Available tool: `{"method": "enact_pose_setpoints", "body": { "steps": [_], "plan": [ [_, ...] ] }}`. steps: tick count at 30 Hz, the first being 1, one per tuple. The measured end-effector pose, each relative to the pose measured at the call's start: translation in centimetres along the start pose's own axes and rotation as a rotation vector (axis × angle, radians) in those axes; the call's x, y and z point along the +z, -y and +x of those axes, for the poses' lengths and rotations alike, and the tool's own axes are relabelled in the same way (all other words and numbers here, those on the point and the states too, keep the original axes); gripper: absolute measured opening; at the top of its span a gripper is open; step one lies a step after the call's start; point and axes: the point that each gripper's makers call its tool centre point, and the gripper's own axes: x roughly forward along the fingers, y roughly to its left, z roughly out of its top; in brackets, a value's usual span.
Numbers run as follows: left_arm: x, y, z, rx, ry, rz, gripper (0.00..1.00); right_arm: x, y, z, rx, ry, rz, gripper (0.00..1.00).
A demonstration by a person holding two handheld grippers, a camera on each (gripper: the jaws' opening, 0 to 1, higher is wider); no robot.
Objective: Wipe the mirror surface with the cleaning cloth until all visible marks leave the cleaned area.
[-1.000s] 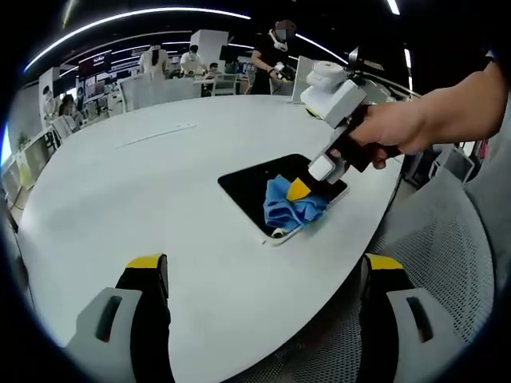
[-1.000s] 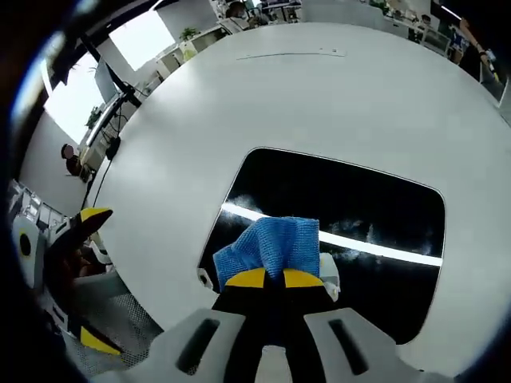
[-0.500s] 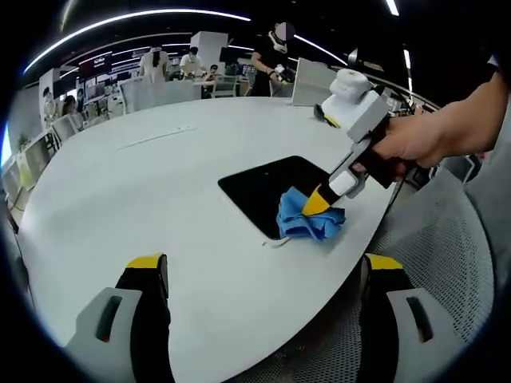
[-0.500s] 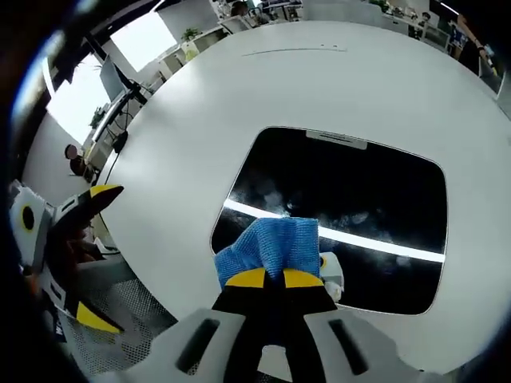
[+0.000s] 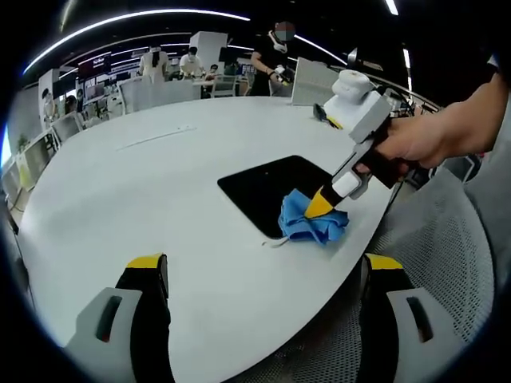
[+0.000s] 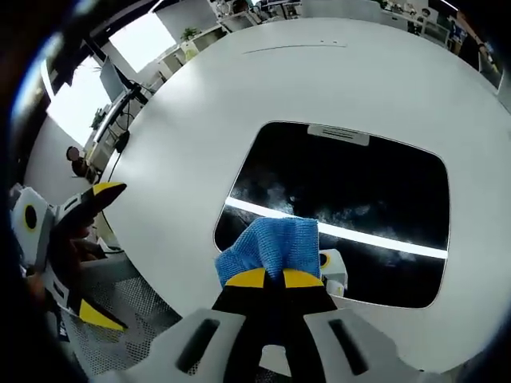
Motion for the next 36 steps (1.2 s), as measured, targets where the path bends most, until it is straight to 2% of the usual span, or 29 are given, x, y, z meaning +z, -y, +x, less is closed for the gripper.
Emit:
{"method": "enact_pose_setpoints", "body": {
  "steps": [7,27,36],
  "plan": [
    [-0.1,0.0,0.0,-0.002,-0.004,0.003,0.99,0.0,0.3,-0.1,0.004,-0.005,-0.008,0.0],
    [-0.2,0.2,0.1,-0.01,-0.01,0.006,0.99,-0.8,3.8,-1.5,-0.021,0.008,0.035,0.0],
    [-0.1,0.2,0.1,-0.013,-0.01,0.004,0.99,-0.8,3.7,-1.5,-0.026,0.005,0.034,0.0]
  ]
}}
